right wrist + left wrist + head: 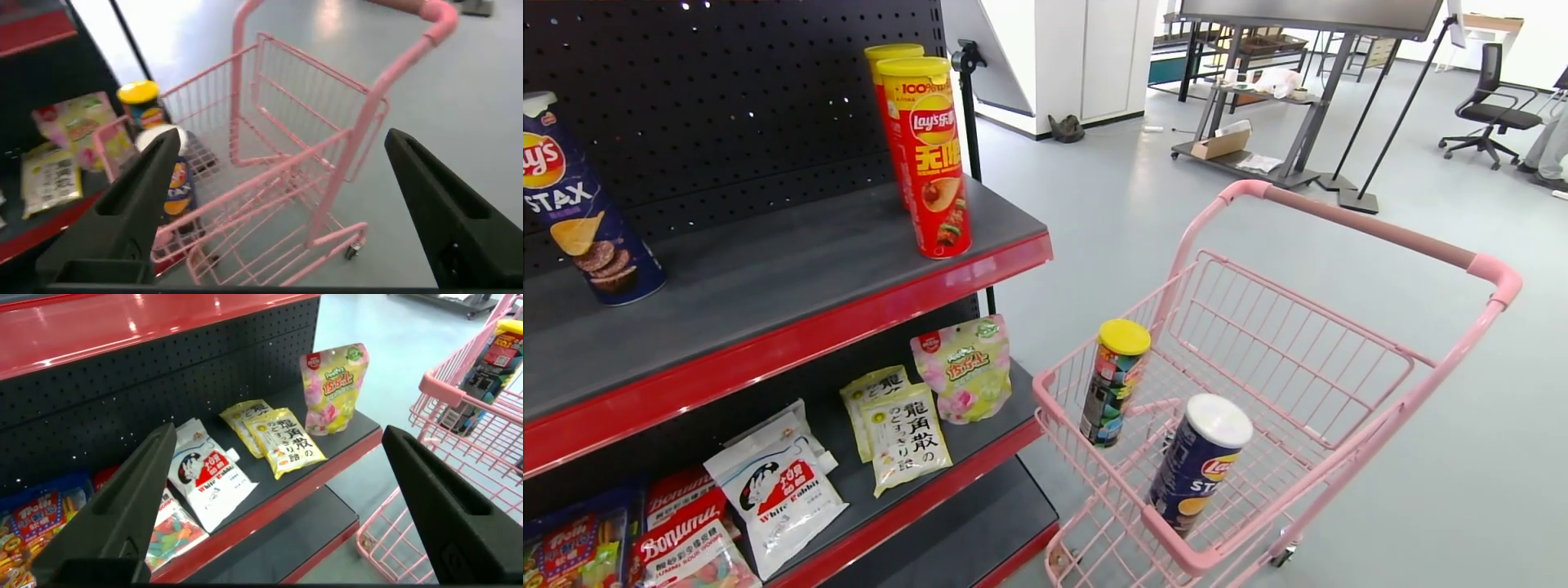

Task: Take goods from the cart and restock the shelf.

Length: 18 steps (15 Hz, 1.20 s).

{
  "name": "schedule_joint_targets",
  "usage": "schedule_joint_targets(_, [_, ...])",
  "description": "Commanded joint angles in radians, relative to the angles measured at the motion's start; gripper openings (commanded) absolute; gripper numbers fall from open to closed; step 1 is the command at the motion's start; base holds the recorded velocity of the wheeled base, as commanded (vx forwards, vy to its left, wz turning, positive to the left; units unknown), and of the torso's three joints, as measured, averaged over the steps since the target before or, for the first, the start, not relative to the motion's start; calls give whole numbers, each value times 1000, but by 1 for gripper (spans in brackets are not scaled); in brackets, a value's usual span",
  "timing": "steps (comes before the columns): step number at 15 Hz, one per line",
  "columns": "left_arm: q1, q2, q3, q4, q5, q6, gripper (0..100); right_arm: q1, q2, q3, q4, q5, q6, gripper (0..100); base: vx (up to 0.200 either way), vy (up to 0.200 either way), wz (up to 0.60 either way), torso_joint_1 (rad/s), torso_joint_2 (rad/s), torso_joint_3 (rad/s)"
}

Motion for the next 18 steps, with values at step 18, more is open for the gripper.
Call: schedule_joint_targets(18, [1, 0, 0, 0, 0, 0, 100, 401, 1381, 141, -1002, 223, -3, 100, 0, 0, 0, 0, 0, 0])
